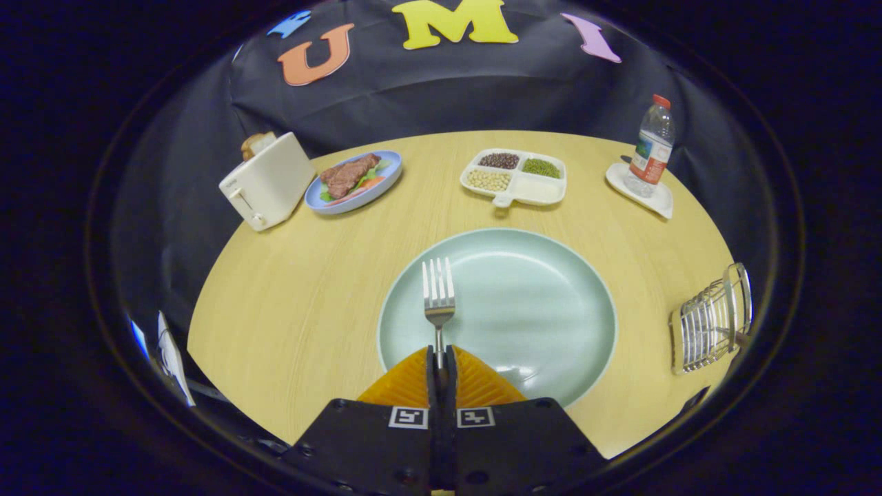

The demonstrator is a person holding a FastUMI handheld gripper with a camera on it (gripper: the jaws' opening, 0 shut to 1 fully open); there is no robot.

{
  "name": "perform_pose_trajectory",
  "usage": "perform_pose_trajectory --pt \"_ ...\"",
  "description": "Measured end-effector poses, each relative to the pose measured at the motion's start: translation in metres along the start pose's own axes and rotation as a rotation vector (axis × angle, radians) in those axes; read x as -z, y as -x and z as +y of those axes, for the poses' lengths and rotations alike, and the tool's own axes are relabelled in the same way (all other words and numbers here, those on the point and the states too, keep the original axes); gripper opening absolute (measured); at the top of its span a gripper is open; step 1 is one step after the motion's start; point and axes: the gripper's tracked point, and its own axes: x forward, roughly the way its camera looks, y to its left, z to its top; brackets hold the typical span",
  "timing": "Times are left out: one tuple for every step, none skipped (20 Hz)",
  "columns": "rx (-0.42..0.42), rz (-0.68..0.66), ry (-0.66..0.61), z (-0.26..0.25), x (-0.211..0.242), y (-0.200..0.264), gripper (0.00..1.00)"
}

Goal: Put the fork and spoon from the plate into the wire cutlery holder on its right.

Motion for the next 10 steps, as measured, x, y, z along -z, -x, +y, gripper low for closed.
perform_pose_trajectory --pt "-0.006 -0.02 -0.006 -0.002 -0.004 0.009 0.01" --pt "-0.005 -0.036 -0.011 -0.004 -0.007 0.018 0.01" --pt "-0.009 -0.046 -0.015 -0.009 -0.009 0.027 0.0" --pt "-0.011 -0.057 -0.015 -0.013 -0.011 0.037 0.01" --pt "-0.006 -0.07 -0.014 -0.017 -0.013 0.045 0.0" --pt "0.0 -0.084 -0.013 -0.024 -0.017 0.055 0.01" --pt "0.002 -0.098 -0.015 -0.03 -0.019 0.063 0.01" --pt "0.005 -0.111 -0.021 -0.037 -0.021 0.074 0.01" --pt "0.009 -0.127 -0.027 -0.045 -0.023 0.084 0.0" --pt "0.013 -0.141 -0.031 -0.052 -0.026 0.092 0.0"
